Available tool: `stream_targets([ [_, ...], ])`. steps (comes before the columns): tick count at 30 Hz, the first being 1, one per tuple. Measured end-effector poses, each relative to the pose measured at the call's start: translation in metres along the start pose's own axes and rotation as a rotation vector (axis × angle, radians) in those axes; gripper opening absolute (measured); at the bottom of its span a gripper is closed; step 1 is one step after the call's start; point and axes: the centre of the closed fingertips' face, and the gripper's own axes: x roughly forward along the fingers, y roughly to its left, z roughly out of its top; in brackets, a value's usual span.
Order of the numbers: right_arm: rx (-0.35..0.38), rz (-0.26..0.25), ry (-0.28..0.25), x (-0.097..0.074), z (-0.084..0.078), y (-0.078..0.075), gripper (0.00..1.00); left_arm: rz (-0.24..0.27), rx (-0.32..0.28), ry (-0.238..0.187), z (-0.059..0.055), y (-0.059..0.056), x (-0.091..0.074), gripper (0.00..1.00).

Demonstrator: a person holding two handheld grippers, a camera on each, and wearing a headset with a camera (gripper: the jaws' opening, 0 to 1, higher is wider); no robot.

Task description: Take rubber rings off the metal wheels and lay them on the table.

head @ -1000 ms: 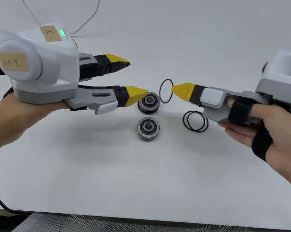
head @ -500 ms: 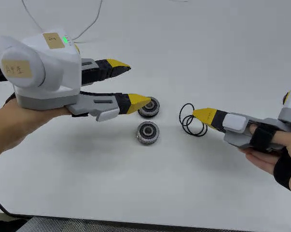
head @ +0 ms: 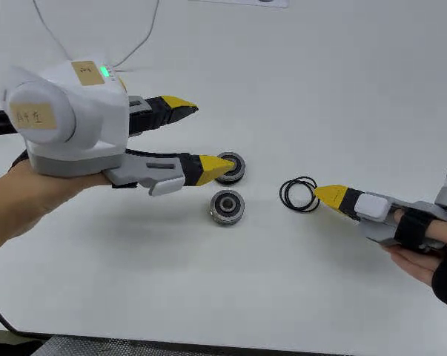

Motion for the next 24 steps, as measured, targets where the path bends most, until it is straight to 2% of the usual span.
stream_targets([
  [3, -0.031, -0.029, 0.008, 0.0, -0.001, -0.004, 0.02, -0.005, 0.001, 0.01, -0.002, -0.001, 0.001, 0.54],
  [5, -0.07, -0.069, 0.019, -0.001, -0.002, -0.01, 0.02, -0.011, 0.003, 0.014, -0.003, -0.003, 0.001, 0.54],
  [6, -0.097, -0.072, 0.023, -0.001, -0.002, -0.01, 0.02, -0.013, 0.005, 0.016, -0.004, -0.003, 0.002, 0.54],
  [9, -0.118, -0.07, 0.007, -0.002, 0.002, -0.006, 0.05, -0.024, 0.007, 0.021, -0.004, -0.006, 0.004, 0.53],
  [12, -0.188, -0.091, 0.002, -0.005, 0.005, -0.006, 0.08, -0.032, 0.01, 0.024, -0.005, -0.009, 0.008, 0.53],
  [15, -0.203, -0.093, -0.008, -0.006, 0.007, -0.007, 0.1, -0.042, 0.013, 0.031, -0.006, -0.011, 0.011, 0.52],
  [16, -0.2, -0.085, -0.017, -0.006, 0.009, -0.005, 0.1, -0.046, 0.014, 0.034, -0.007, -0.011, 0.013, 0.52],
  [18, -0.202, -0.032, -0.084, -0.005, 0.019, 0.005, 0.1, -0.053, 0.019, 0.046, -0.011, -0.013, 0.016, 0.51],
  [19, -0.181, 0.019, -0.129, -0.005, 0.026, 0.015, 0.11, -0.056, 0.023, 0.055, -0.013, -0.013, 0.018, 0.5],
  [20, -0.159, 0.054, -0.152, -0.004, 0.029, 0.021, 0.13, -0.056, 0.025, 0.059, -0.014, -0.013, 0.019, 0.48],
  [22, -0.132, 0.123, -0.173, 0.0, 0.033, 0.033, 0.18, -0.058, 0.028, 0.067, -0.016, -0.012, 0.022, 0.44],
  [24, -0.142, 0.164, -0.161, 0.003, 0.032, 0.04, 0.22, -0.053, 0.029, 0.073, -0.018, -0.011, 0.024, 0.42],
])
